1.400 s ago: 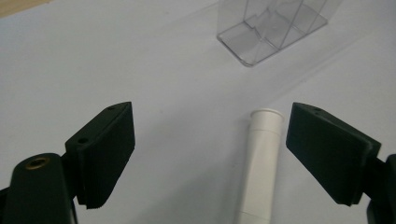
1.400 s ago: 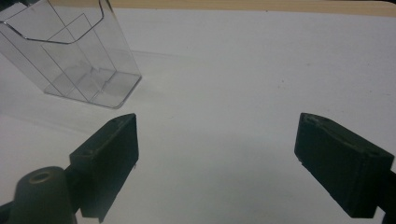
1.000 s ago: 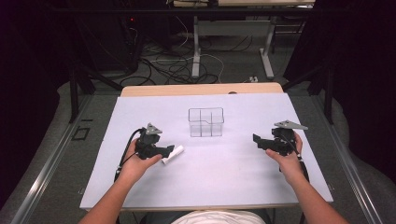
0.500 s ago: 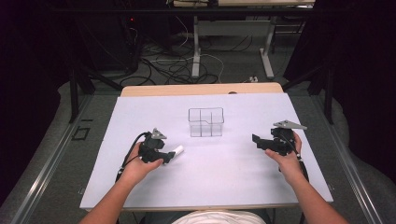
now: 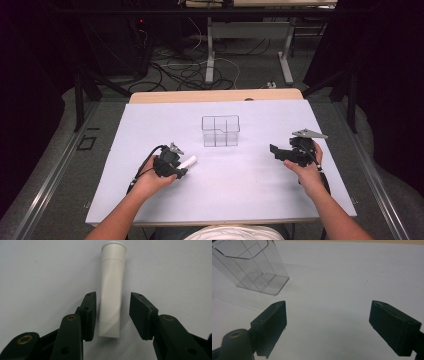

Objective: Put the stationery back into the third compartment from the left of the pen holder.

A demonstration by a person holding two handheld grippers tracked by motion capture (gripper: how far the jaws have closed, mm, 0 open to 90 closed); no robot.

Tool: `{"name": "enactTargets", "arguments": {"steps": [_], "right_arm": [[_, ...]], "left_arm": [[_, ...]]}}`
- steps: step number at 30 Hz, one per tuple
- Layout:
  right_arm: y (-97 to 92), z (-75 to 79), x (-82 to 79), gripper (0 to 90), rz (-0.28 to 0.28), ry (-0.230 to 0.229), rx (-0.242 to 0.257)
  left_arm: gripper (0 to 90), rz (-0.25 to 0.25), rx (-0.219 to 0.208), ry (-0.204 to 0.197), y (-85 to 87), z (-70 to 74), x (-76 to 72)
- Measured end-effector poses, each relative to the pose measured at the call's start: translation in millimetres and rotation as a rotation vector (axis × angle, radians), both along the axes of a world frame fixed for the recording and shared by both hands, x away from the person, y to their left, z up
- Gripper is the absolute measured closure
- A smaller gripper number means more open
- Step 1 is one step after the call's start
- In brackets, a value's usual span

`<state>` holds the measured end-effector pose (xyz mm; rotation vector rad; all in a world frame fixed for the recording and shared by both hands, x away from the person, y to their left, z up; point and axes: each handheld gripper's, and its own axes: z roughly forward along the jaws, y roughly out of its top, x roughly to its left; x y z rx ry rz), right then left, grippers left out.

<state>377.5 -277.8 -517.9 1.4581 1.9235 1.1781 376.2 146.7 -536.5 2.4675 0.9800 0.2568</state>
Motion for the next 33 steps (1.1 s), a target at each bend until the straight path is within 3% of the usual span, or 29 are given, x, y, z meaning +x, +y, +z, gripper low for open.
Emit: {"name": "enactTargets", "arguments": {"steps": [9, 15, 33], "right_arm": [[3.1, -0.3, -0.2, 14.0, 0.009, 0.001, -0.009], [1.1, 0.0, -0.9, 14.2, 0.006, 0.0, -0.01], [3.6, -0.7, -0.8, 14.2, 0.02, 0.004, -0.015]], "left_arm": [[64.5, -0.01, 0.019, 0.022, -0.3, -0.6, 1.1], [69.7, -0.011, 0.007, 0.03, 1.1, -0.9, 3.2], [70.7, -0.004, 0.0, 0.04, 1.4, -0.1, 5.1]]}}
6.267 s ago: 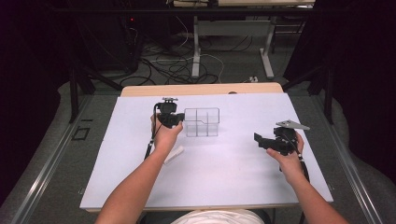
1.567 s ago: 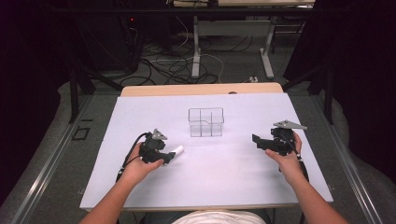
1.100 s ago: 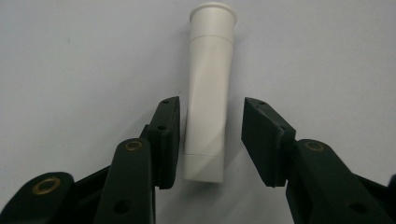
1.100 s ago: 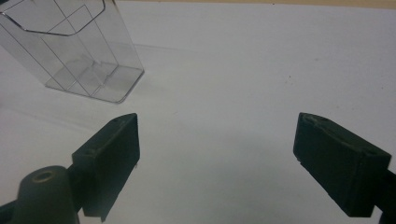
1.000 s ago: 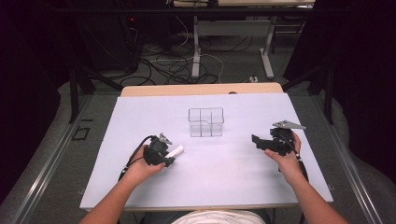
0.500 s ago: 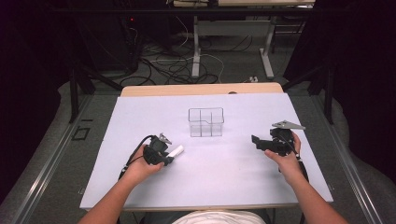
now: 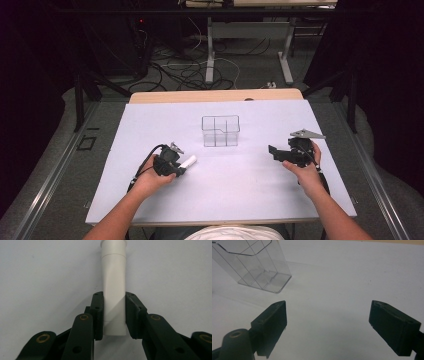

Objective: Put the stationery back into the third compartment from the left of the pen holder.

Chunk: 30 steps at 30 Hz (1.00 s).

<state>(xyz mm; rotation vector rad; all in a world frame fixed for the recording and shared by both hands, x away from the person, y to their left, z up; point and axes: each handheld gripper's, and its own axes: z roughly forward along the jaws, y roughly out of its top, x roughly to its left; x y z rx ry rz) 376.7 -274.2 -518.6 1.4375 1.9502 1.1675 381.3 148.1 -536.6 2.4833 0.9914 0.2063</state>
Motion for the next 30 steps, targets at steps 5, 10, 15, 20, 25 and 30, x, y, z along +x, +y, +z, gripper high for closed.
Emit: {"name": "enactTargets", "arguments": {"steps": [5, 10, 15, 20, 25, 30], "right_arm": [[2.4, -0.4, 0.7, 14.2, 0.003, 0.001, 0.0], [6.4, -0.5, 1.5, 14.2, 0.019, 0.001, -0.001], [15.8, -0.9, 0.7, 14.2, 0.052, 0.004, -0.02], [24.2, 2.0, -0.1, 14.5, 0.085, -0.002, -0.016], [30.2, 4.5, 1.3, 14.5, 0.115, -0.004, -0.017], [36.6, 7.7, 1.0, 15.0, 0.13, -0.005, -0.002]], "left_arm": [[70.8, 0.008, -0.022, 0.004, -0.6, 1.8, 0.2], [70.8, 0.027, -0.066, 0.003, 2.0, 6.8, 0.0], [70.8, 0.038, -0.112, -0.011, 4.8, 12.8, -1.1], [70.8, 0.049, -0.142, -0.037, 6.1, 17.8, -3.4], [70.8, 0.074, -0.186, -0.071, 8.3, 21.8, -4.2], [70.8, 0.108, -0.243, -0.102, 12.8, 27.4, -4.9]]}}
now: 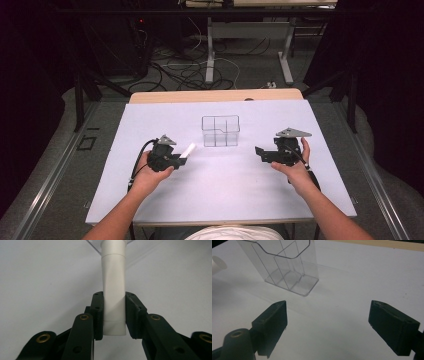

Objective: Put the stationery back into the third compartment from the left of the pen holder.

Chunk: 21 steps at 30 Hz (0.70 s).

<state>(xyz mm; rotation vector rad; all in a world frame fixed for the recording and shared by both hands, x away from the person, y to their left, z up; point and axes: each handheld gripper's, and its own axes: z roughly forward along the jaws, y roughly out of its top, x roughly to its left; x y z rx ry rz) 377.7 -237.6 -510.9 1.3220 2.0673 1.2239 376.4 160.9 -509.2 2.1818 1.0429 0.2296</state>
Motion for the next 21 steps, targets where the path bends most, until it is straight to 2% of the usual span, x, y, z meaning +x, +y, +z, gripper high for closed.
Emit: {"name": "enactTargets", "arguments": {"steps": [4, 5, 8, 9, 11, 12, 15, 16, 19, 21], "right_arm": [[6.2, 3.2, 0.4, 15.0, 0.007, 0.012, 0.015], [8.5, 3.8, 0.2, 15.0, 0.01, 0.013, 0.013], [15.0, 6.5, -0.6, 15.0, 0.02, 0.009, 0.033], [16.9, 6.8, -0.8, 15.0, 0.027, 0.009, 0.033], [21.9, 7.1, -1.6, 15.0, 0.034, 0.008, 0.044], [24.6, 7.6, -2.3, 15.0, 0.041, 0.018, 0.057], [32.4, 9.5, -3.2, 15.0, 0.057, 0.025, 0.08], [34.5, 10.3, -3.1, 15.0, 0.064, 0.025, 0.085], [42.9, 12.8, -3.1, 15.0, 0.069, 0.032, 0.125], [48.1, 13.6, -3.2, 15.1, 0.075, 0.03, 0.139]], "left_arm": [[70.8, 0.024, -0.041, -0.041, 3.3, 7.4, -3.4], [70.8, 0.018, -0.039, -0.041, 5.0, 10.2, -4.2], [70.8, 0.049, -0.088, -0.069, 5.4, 12.2, -6.9], [70.8, 0.055, -0.095, -0.066, 5.5, 13.4, -8.2], [70.8, 0.066, -0.117, -0.089, 4.7, 14.5, -9.6], [70.8, 0.061, -0.114, -0.09, 5.0, 16.2, -10.4], [70.8, 0.069, -0.147, -0.098, 2.6, 18.6, -13.0], [70.8, 0.067, -0.146, -0.104, 2.2, 19.5, -13.6], [70.8, 0.078, -0.174, -0.125, -2.0, 20.0, -16.2], [70.8, 0.078, -0.187, -0.113, -4.5, 21.7, -18.3]]}}
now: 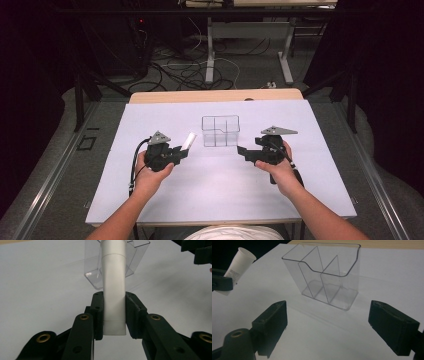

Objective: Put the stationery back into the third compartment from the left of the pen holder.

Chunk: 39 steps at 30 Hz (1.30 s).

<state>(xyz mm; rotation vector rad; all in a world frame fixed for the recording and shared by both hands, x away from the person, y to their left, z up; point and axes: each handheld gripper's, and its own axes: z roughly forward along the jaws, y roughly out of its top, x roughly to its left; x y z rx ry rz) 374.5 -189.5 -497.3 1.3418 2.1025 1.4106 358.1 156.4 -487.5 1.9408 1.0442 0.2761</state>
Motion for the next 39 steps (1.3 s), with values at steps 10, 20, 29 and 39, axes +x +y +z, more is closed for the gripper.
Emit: {"name": "enactTargets", "arguments": {"steps": [10, 20, 29, 39], "right_arm": [[13.2, 6.0, -1.0, 18.1, -0.019, 0.069, 0.11], [19.5, 7.6, 3.7, 21.0, -0.028, 0.166, 0.222], [21.7, -2.4, 0.1, 30.9, -0.022, 0.27, 0.359], [22.3, -14.5, -1.4, 35.0, -0.053, 0.275, 0.403]], "left_arm": [[70.8, 0.021, -0.065, -0.023, -18.3, 4.4, -4.9], [70.8, 0.033, -0.086, -0.021, -32.5, 2.0, -2.2], [70.9, 0.013, -0.116, -0.019, -43.6, -9.6, -5.9], [70.8, -0.003, -0.143, 0.048, -51.6, -22.9, -7.6]]}}
